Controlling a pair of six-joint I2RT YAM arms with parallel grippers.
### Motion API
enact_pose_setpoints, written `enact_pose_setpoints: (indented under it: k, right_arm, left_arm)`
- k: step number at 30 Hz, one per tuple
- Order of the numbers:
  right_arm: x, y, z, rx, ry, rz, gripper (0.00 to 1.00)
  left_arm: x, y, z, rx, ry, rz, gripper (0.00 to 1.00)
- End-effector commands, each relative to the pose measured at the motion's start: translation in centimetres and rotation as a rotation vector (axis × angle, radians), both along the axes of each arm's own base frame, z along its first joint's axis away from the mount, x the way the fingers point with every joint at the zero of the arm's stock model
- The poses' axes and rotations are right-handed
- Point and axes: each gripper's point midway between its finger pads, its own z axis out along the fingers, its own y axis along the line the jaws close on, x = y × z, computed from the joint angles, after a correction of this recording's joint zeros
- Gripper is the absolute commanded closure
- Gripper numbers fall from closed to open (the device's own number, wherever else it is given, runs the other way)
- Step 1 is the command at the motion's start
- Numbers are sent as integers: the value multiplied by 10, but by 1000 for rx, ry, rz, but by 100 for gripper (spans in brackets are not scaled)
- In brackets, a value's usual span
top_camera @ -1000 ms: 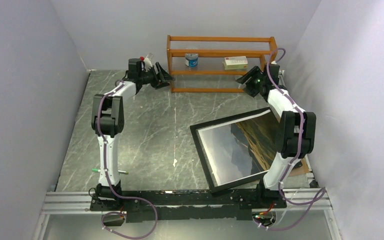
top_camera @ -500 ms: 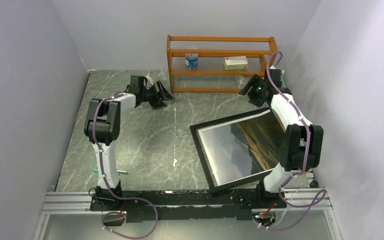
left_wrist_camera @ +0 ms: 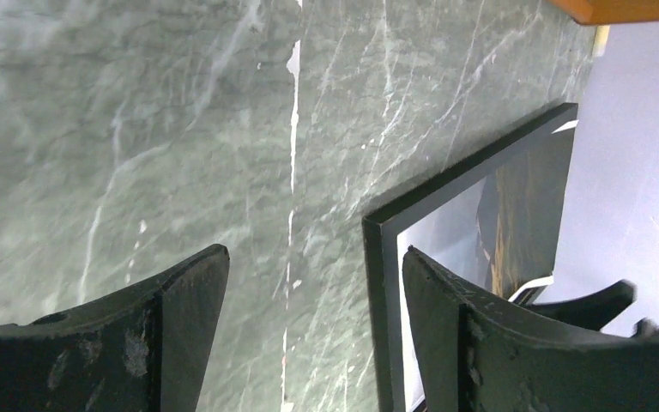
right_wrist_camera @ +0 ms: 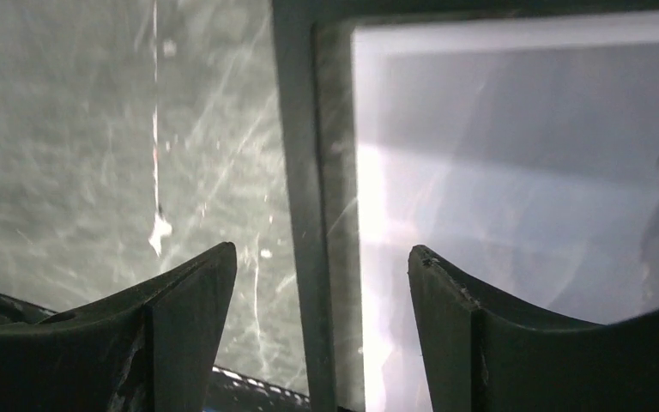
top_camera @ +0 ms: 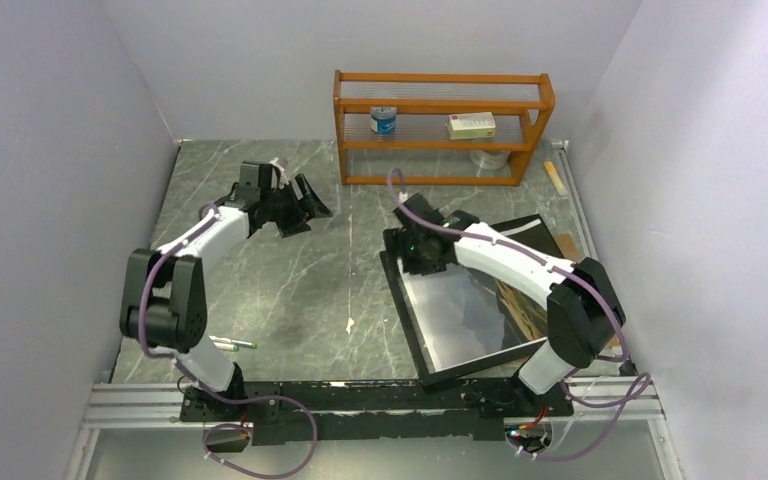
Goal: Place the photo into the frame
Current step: Turn over the photo frame at the center of the board.
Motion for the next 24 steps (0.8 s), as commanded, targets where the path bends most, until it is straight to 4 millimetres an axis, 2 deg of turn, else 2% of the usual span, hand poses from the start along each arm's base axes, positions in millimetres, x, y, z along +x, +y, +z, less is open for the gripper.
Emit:
enact_pose_setpoints:
  k: [1, 5, 8, 12, 18, 21, 24]
  right_arm:
    - [-33, -1, -12, -160, 9, 28, 23]
    - [-52, 15, -27, -226, 16, 81, 24]
    - [-57, 23, -42, -255, 41, 81, 32]
    - [-59, 30, -57, -296, 35, 99, 39]
    - [-60, 28, -80, -360, 58, 98, 51]
    - [-56, 28, -75, -357, 29, 98, 69]
    - [-48, 32, -58, -330, -27, 100, 85]
  left_arm:
    - [-20, 31, 10, 114, -3, 79, 21]
    - [-33, 51, 6, 147, 31, 142, 21]
    - [-41, 61, 4, 145, 55, 170, 22]
    - [-49, 58, 3, 99, 40, 138, 22]
    - [-56, 42, 6, 13, 33, 70, 21]
    - [-60, 34, 3, -33, 44, 36, 21]
    - [-63, 26, 3, -84, 50, 0, 21]
